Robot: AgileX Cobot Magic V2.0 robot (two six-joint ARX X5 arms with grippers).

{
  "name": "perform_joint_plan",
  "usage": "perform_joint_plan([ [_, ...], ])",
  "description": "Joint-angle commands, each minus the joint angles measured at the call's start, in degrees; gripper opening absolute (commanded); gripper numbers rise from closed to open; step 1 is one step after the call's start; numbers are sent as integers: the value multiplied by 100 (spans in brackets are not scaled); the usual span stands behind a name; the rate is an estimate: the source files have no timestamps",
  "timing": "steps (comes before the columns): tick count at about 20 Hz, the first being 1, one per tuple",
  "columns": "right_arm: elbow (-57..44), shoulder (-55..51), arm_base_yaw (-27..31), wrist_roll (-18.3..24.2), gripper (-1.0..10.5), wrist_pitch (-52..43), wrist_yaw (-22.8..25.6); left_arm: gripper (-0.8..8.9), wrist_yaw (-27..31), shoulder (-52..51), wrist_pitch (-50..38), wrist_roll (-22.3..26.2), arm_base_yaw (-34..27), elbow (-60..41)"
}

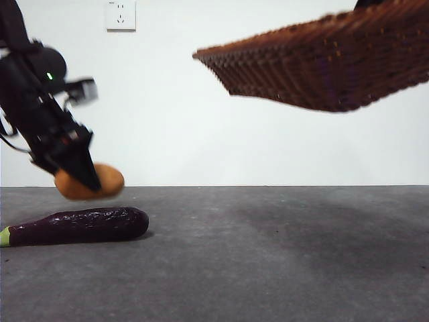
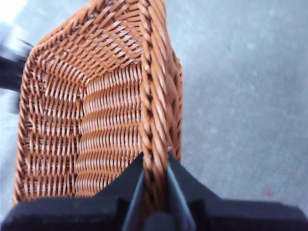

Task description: Help me put the vegetables on the table into the basket

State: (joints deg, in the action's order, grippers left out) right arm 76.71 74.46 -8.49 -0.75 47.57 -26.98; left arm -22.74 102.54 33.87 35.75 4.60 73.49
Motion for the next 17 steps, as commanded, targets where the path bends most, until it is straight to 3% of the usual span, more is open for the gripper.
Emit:
perform_joint_plan([
  [1, -76, 155, 94, -24, -12, -146, -46, -7, -306, -520, 219, -138, -236, 11],
  [4, -586, 229, 186, -140, -12, -551, -70, -6, -866, -1266, 498, -273, -540, 11],
  [8, -1722, 232, 240, -802, -12, -1657, -463, -5, -1054, -2111, 940, -382, -317, 9],
  [14, -2455, 232, -382, -1604, -12, -2800, -424, -5, -796, -2435, 1147, -627, 1528, 9],
  [17, -2455, 256, -844, -1987, -12, -3263, -240, -6, -326, -2378, 848, -1095, 2404, 9],
])
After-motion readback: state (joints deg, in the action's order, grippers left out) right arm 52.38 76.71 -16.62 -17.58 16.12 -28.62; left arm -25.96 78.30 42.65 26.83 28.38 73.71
